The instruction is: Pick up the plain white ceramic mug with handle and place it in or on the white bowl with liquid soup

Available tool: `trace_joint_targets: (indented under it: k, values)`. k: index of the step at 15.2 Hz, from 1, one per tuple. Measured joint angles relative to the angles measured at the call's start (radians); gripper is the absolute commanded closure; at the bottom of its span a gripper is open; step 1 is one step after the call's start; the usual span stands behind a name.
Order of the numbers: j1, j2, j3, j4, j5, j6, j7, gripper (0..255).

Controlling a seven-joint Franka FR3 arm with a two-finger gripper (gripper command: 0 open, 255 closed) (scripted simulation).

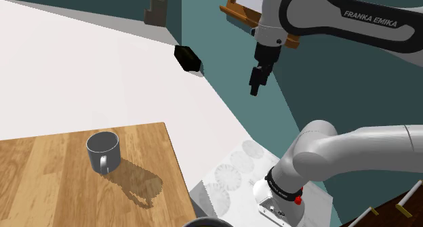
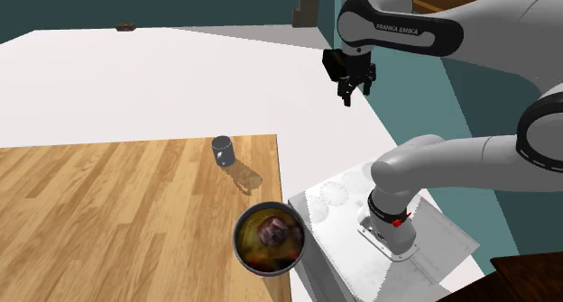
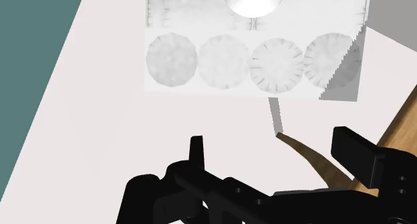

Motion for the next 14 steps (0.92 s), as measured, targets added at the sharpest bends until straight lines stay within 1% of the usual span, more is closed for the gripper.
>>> trace_joint_targets:
  k: [3,10,12,14]
  values:
    - [0.011,0.026,0.016,0.003,0.018,0.025,0.013,0]
    - [0.067,0.186,0.092,0.011,0.095,0.193,0.069,0]
    - [0.079,0.236,0.111,0.026,0.110,0.235,0.080,0]
    - [0.092,0.319,0.139,0.066,0.125,0.285,0.100,0]
